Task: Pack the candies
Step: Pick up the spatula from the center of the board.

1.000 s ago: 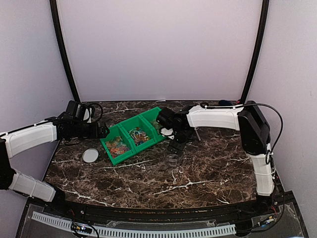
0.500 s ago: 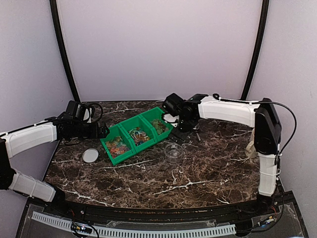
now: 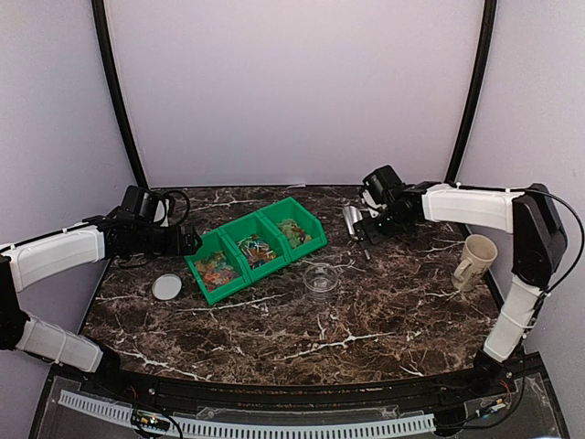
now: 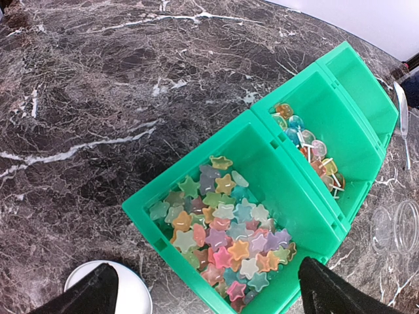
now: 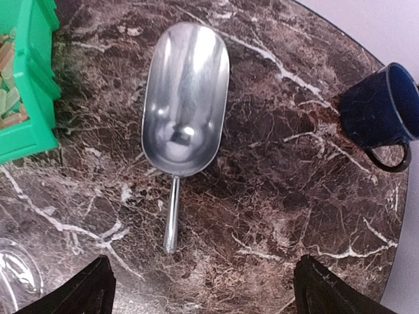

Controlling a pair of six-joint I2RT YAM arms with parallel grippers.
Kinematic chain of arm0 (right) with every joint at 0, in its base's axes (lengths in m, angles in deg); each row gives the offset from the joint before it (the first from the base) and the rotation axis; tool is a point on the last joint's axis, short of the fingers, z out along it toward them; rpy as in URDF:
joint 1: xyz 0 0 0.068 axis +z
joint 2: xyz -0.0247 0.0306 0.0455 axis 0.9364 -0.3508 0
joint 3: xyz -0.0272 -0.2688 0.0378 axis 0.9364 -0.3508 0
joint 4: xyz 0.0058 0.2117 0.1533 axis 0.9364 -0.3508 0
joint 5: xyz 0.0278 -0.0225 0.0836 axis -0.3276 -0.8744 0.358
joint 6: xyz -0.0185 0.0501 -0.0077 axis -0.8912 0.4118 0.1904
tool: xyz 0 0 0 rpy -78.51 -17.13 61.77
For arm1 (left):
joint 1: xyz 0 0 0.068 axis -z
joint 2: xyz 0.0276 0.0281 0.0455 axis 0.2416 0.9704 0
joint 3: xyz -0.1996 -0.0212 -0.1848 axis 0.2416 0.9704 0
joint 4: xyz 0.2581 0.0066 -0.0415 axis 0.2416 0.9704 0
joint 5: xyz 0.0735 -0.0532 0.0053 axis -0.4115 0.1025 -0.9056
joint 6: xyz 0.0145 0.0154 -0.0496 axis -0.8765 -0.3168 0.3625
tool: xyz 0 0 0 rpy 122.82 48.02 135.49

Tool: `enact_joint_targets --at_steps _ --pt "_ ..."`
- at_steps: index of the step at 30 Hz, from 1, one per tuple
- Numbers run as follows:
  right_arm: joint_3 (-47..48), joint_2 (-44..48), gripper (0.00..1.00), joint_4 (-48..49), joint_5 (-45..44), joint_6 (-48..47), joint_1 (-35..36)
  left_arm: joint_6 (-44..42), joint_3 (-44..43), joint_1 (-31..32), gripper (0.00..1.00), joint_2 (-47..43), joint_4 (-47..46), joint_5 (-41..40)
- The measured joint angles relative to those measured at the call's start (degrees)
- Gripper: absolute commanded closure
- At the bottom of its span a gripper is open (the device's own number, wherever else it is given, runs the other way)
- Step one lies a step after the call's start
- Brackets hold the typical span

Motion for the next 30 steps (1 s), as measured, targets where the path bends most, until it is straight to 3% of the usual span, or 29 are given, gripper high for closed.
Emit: enact_joint_targets --at_steps 9,13,30 --pt "-5.01 -3.23 0.32 8.87 0.96 4.94 -0.46 0.0 0.07 0.0 0.01 -0.07 -0.02 0.02" --pt "-5.29 -7.28 0.37 11.43 1.4 5.77 -0.66 0.0 0.09 0.0 0.01 -0.07 -0.02 0.04" --pt "-5.27 -12.35 0.76 14.56 3.78 6.45 -1.44 0.0 0.2 0.0 0.01 -0.07 -0.04 0.07"
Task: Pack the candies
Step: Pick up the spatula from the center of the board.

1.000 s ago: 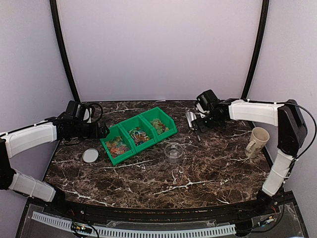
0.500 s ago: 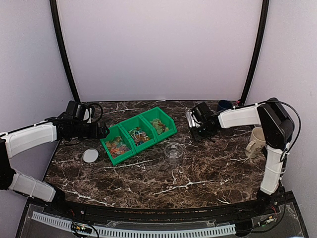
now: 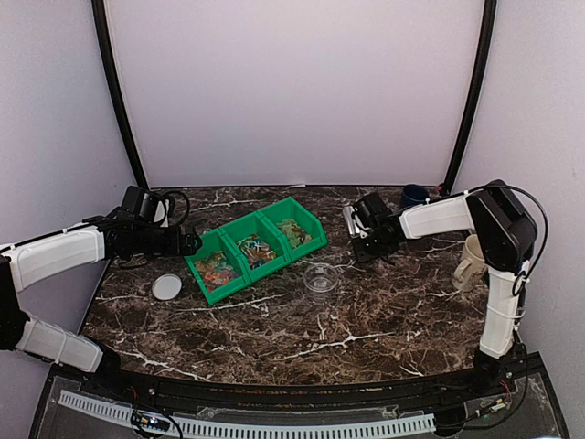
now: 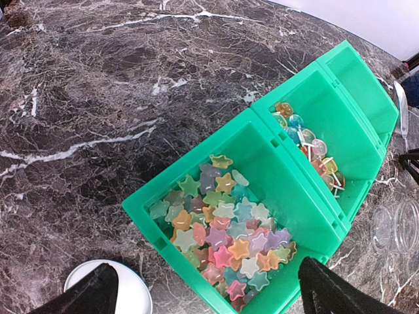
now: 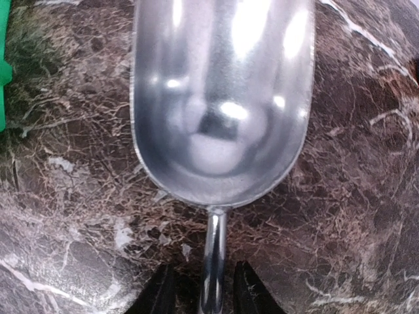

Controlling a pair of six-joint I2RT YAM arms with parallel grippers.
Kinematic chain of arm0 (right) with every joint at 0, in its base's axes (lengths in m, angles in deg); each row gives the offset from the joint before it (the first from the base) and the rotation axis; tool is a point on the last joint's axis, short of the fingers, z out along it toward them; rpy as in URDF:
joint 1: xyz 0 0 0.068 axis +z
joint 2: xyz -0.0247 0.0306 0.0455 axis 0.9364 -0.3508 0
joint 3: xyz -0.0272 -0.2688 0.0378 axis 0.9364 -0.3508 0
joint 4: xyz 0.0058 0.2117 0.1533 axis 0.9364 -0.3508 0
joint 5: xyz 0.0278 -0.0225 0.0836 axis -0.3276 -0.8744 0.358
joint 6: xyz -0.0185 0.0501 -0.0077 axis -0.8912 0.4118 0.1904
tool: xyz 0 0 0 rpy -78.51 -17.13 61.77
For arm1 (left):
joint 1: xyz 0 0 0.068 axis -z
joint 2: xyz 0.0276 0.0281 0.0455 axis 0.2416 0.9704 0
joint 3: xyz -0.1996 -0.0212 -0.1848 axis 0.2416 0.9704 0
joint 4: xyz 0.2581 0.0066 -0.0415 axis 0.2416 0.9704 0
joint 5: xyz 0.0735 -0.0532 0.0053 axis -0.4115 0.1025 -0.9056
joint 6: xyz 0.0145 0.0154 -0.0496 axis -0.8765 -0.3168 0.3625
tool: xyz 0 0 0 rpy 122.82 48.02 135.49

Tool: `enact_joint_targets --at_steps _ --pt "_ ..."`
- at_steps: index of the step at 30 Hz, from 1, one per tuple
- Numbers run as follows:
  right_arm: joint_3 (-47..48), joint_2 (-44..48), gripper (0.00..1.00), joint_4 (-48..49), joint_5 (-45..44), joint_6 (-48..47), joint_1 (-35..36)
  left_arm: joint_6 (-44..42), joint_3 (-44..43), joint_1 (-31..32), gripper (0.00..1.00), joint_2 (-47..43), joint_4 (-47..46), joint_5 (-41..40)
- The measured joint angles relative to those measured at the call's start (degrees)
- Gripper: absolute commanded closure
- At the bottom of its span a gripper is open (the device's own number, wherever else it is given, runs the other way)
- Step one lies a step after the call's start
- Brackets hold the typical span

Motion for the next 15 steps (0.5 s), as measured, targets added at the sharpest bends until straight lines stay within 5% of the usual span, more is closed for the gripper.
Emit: enact_joint_targets --at_steps 10,15 --pt "0.0 0.22 1.0 -0.04 -0.07 -1.25 0.0 -0.04 0.0 0.0 0.01 0.0 0.0 0.63" --pt "-0.04 3.1 1.0 -2.14 -0.87 -3.1 0.11 -0.55 -0.04 0.0 0.02 -0.11 0.0 2.62"
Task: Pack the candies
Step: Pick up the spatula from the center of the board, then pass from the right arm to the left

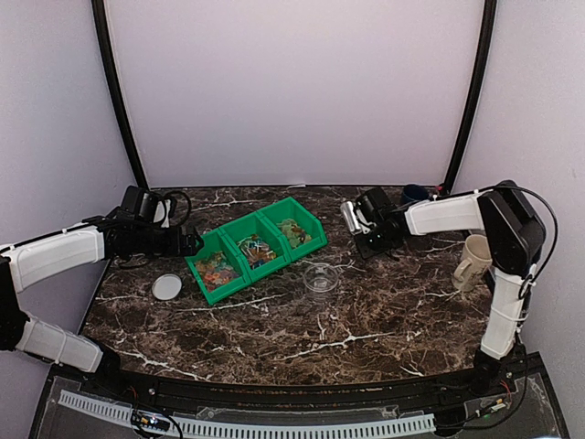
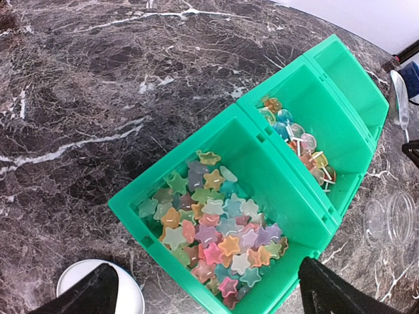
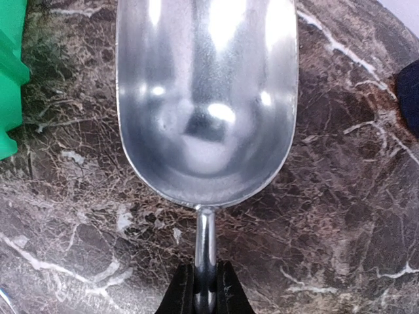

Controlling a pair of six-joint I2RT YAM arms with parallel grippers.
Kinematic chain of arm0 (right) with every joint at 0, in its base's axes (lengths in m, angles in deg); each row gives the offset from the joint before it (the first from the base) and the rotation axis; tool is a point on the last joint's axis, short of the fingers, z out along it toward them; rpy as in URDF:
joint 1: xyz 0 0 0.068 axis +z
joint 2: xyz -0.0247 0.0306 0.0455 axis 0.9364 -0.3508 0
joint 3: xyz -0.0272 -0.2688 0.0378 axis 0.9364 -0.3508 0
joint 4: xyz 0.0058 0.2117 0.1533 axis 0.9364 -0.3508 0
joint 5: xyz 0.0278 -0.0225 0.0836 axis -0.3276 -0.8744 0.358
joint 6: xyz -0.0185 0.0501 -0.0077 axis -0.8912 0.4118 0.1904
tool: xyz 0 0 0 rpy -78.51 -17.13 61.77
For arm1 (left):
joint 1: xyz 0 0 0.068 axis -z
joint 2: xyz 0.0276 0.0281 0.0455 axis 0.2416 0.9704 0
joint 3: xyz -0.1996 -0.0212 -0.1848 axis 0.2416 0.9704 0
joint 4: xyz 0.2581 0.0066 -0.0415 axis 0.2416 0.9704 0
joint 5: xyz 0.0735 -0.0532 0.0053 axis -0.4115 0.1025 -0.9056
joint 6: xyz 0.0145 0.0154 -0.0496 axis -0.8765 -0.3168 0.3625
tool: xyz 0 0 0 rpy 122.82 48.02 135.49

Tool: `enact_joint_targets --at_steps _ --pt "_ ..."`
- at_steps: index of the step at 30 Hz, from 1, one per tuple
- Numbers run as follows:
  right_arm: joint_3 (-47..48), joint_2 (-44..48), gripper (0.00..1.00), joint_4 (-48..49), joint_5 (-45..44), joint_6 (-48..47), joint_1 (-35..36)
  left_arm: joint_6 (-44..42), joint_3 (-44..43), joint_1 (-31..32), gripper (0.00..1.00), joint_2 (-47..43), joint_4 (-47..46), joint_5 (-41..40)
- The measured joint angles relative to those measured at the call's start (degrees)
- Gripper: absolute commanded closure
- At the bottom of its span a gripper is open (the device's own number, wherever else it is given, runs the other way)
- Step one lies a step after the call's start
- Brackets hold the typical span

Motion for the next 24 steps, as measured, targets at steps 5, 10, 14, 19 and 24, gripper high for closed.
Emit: enact_joint_targets --at_steps 5,10,14,19,24 --pt "0.31 4.61 1.0 -1.62 -2.45 -2.93 1.4 -0.96 -1.11 0.0 0.02 -1.11 0.07 1.77" --pt "1.64 8.39 1.0 -2.38 -5.11 -8.24 7.52 -1.46 -3.06 0.0 0.04 -1.29 -0.48 5.9" --pt "2.23 9.79 1.0 -1.92 -5.77 -13.38 13.64 -2.32 -3.34 0.0 0.05 -1.29 -1.68 11.06" --pt "1.97 10.67 1.0 -0.42 -5.4 -19.56 19.08 -3.65 -4.13 1.16 0.05 -1.31 -2.93 17.4" --pt "1.79 11.06 1.0 0.92 -4.26 -24.15 22.08 -5.05 -5.29 4.22 0.05 -1.31 -4.28 21.75"
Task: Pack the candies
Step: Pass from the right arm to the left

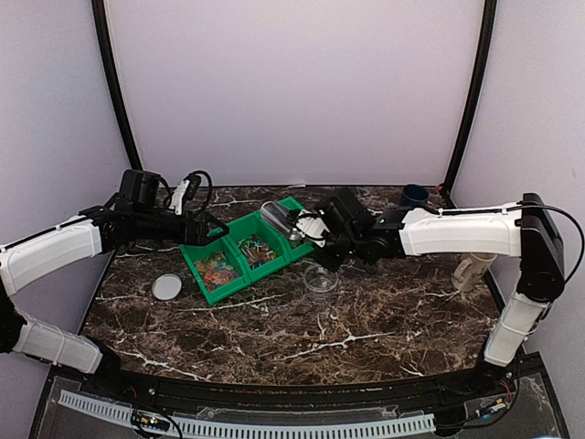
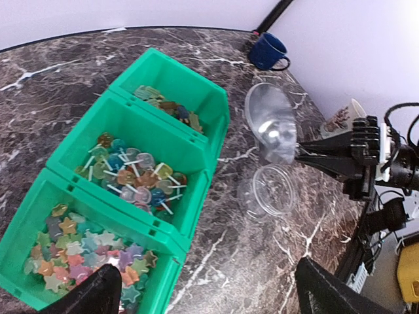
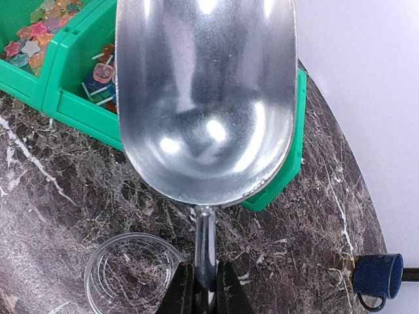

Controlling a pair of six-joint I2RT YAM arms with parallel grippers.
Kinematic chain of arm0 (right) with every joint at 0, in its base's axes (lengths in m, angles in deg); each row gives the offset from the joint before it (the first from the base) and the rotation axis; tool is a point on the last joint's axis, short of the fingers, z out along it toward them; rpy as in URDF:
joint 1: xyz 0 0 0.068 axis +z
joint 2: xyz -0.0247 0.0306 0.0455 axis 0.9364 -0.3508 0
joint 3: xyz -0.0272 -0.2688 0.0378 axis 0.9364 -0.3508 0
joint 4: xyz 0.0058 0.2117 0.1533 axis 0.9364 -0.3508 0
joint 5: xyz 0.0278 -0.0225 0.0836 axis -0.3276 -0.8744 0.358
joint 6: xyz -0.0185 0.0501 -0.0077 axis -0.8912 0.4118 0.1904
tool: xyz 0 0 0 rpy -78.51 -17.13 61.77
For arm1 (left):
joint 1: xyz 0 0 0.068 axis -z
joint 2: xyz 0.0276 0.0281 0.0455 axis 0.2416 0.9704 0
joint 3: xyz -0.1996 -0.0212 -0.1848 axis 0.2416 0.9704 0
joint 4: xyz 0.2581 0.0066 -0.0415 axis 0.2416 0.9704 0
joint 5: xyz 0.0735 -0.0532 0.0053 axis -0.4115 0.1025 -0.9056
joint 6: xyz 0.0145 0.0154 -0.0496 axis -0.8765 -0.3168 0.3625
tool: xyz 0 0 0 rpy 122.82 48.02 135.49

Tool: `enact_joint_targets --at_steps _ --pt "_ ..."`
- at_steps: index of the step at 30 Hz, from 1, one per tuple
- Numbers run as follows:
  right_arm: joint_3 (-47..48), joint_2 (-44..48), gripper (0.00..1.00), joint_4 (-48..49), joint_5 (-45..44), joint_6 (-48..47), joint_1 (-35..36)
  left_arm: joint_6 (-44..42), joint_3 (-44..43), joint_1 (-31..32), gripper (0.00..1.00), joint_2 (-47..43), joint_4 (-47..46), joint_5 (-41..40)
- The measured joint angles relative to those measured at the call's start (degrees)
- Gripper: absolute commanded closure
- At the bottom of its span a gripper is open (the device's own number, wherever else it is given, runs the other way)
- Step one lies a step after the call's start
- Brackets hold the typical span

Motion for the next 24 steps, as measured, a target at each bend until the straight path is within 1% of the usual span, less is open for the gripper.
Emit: enact_joint_targets --at_steps 3,8,15,24 --pt "-0.11 0.0 1.0 0.15 0.55 -2.05 0.96 -0.33 0.0 1.44 0.05 0.0 -0.85 2.56" --pt "-1.05 0.0 1.0 1.25 0.63 -4.63 3.3 -0.31 0.0 2.08 0.06 0.28 -2.51 6.1" --pt "-2.05 0.0 1.0 4.24 0.63 -6.99 6.78 -0.2 0.0 2.34 0.1 1.81 -3.58 8.81" --pt "-2.05 -0.02 1.0 6.32 -0.92 -8.79 9.94 1.01 0.24 2.34 0.26 2.67 -5.38 11.15"
